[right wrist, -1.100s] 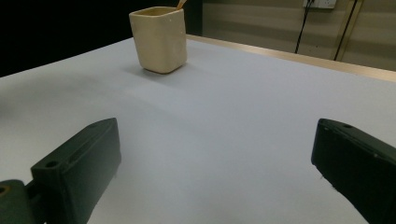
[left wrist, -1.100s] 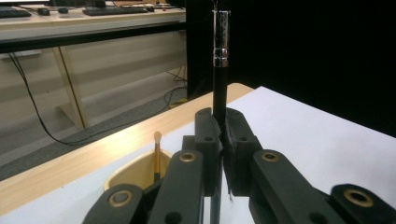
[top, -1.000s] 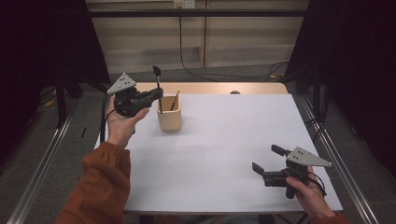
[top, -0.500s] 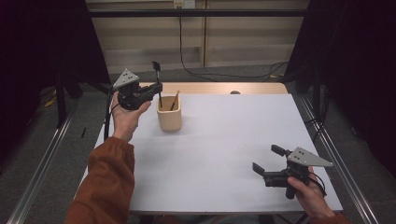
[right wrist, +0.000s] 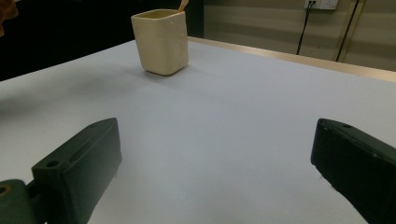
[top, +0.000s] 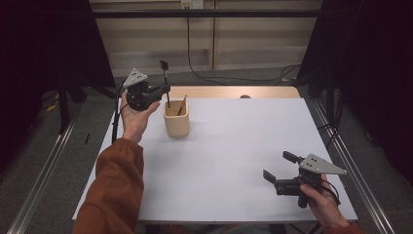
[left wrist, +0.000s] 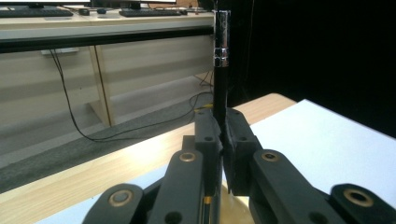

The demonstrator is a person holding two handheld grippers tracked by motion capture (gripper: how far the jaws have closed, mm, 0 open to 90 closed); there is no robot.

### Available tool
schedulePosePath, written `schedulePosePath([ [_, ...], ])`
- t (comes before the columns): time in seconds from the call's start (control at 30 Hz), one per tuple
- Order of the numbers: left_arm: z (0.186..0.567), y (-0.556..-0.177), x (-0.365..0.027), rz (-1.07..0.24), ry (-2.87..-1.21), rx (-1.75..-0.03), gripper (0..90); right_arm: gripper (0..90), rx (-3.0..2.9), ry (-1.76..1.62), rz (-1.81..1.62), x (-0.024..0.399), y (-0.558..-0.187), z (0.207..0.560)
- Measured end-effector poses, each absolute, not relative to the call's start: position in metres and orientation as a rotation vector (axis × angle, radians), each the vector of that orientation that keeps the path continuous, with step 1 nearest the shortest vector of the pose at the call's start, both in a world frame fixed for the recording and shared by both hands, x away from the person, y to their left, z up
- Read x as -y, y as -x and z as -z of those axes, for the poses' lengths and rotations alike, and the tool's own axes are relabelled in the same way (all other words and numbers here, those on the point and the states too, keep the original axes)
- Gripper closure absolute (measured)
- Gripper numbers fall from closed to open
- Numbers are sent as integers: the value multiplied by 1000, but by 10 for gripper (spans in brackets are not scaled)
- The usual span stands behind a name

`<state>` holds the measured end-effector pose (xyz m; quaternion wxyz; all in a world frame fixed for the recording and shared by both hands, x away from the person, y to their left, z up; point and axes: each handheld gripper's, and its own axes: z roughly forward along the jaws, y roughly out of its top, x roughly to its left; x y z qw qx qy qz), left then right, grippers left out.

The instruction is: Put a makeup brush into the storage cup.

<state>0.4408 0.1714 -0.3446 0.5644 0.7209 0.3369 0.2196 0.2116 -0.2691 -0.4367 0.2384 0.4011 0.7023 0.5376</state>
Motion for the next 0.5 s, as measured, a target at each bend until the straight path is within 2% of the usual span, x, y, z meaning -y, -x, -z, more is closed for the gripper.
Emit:
schedulePosePath([
  [0.5, 362, -441, -162, -495, -1736, -782, 859, 9, -1932, -1098, -1468, 269, -212, 438],
])
